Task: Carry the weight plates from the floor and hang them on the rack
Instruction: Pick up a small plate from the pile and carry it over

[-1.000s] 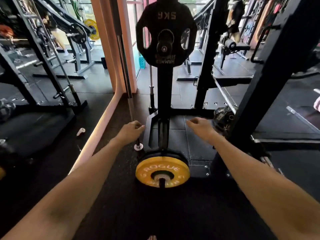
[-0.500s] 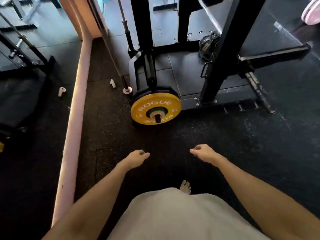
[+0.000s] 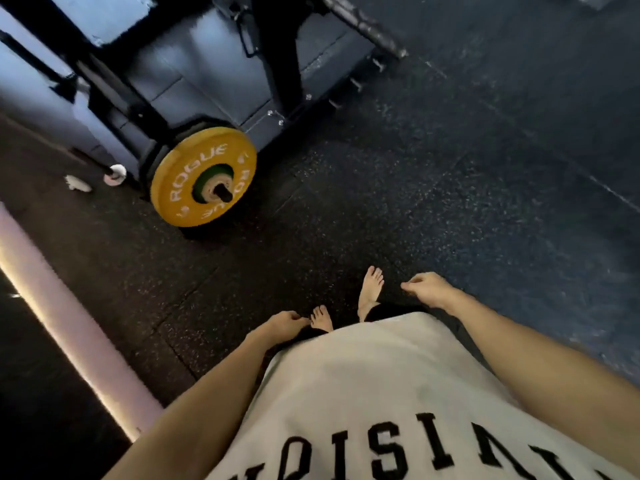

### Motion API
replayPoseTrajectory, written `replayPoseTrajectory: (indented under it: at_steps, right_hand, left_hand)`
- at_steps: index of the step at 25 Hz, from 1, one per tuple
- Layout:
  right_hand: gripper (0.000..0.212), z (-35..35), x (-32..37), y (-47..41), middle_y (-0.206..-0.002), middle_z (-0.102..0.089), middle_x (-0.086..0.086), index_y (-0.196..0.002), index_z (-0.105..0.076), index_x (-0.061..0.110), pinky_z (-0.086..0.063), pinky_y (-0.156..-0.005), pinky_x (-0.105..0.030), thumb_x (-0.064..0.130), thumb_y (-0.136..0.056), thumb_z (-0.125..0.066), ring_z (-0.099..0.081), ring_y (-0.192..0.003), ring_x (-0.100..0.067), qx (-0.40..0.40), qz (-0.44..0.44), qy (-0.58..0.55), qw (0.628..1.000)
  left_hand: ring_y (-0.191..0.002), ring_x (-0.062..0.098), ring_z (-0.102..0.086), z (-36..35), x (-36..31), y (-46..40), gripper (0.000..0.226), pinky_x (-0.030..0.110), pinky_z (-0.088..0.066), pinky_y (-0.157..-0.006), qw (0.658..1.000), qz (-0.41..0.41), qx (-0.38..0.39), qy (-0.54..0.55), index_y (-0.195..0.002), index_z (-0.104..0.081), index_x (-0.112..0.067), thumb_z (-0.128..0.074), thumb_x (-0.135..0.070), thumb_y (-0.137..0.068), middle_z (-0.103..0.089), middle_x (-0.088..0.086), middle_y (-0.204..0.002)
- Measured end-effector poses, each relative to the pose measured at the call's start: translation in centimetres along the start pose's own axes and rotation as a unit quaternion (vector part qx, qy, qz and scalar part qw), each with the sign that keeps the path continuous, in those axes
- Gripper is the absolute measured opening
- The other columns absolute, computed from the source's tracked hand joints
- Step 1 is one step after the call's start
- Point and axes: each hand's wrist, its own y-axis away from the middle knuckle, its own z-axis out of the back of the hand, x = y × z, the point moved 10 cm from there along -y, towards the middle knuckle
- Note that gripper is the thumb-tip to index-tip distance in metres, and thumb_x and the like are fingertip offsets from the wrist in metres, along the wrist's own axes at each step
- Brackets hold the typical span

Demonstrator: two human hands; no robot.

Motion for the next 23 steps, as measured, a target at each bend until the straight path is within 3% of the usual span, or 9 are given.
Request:
replayPoseTrajectory:
  at_steps: [3, 6, 11, 15, 19, 23]
  right_hand:
    - [0.029, 2.2, -6.2, 0.3, -0.098, -0.07, -0.012, -0.098, -0.07, 0.007, -0.047, -0.078, -0.033, 0.034, -0.091, -0.065, -0.063, -0.09, -0.027, -0.031, -0.047, -0.093, 0.994]
    - [0.023, 4.2, -11.7, 0.3, -0.086, -0.065, -0.011, -0.087, -0.067, 0.01, -0.042, -0.068, -0.031, 0.032, -0.09, -0.064, -0.057, -0.075, -0.023, -0.047, -0.092, -0.18, 0.978]
    - [0.014, 10.5, -20.5, -1.9, -0.088, -0.069, -0.009, -0.081, -0.066, 0.015, -0.044, -0.066, -0.029, 0.027, -0.089, -0.067, -0.062, -0.081, -0.023, -0.081, -0.151, -0.283, 0.944]
    - [0.024, 18.5, -24.6, -4.3, -0.071, -0.059, -0.011, -0.069, -0.061, 0.014, -0.035, -0.053, -0.025, 0.025, -0.09, -0.064, -0.049, -0.058, -0.018, -0.065, -0.165, -0.297, 0.938]
    - [0.017, 29.0, -26.3, -7.7, -0.078, -0.056, -0.007, -0.082, -0.06, 0.013, -0.035, -0.06, -0.024, 0.024, -0.095, -0.057, -0.048, -0.068, -0.019, -0.072, -0.155, -0.321, 0.931]
    - [0.021, 36.2, -25.9, -14.1, -0.09, -0.058, -0.018, -0.097, -0.061, 0.003, -0.042, -0.072, -0.037, 0.024, -0.097, -0.055, -0.049, -0.08, -0.022, -0.047, -0.142, -0.296, 0.943]
  left_hand:
    - [-0.12, 0.025, -0.056, 0.8, -4.4, -1.4, 0.046, 0.037, -0.043, -0.104, 0.997, -0.015, 0.006, -0.072, -0.134, -0.055, -0.014, -0.05, -0.043, -0.099, -0.058, 0.01, -0.134]
    - [-0.12, 0.029, -0.057, 1.8, -10.2, -3.0, 0.041, 0.039, -0.045, -0.1, 0.99, -0.03, 0.007, -0.138, -0.13, -0.057, -0.014, -0.051, -0.04, -0.098, -0.06, 0.013, -0.13]
    - [-0.113, 0.026, -0.06, 1.6, -25.8, -6.1, 0.035, 0.034, -0.047, -0.091, 0.976, -0.063, 0.011, -0.208, -0.123, -0.06, -0.017, -0.051, -0.039, -0.099, -0.063, 0.009, -0.122]
    - [-0.108, 0.025, -0.059, 1.7, -38.5, -6.8, 0.036, 0.036, -0.048, -0.096, 0.976, -0.098, -0.021, -0.193, -0.118, -0.063, -0.015, -0.052, -0.042, -0.097, -0.064, 0.007, -0.118]
    - [-0.119, 0.03, -0.055, 3.0, -49.6, -7.5, 0.043, 0.035, -0.044, -0.099, 0.977, -0.12, -0.082, -0.155, -0.124, -0.062, -0.012, -0.048, -0.044, -0.098, -0.061, 0.012, -0.128]
    - [-0.115, 0.026, -0.056, 3.9, -56.6, -10.9, 0.039, 0.035, -0.044, -0.1, 0.988, -0.112, -0.058, -0.09, -0.124, -0.061, -0.012, -0.047, -0.04, -0.101, -0.06, 0.011, -0.129]
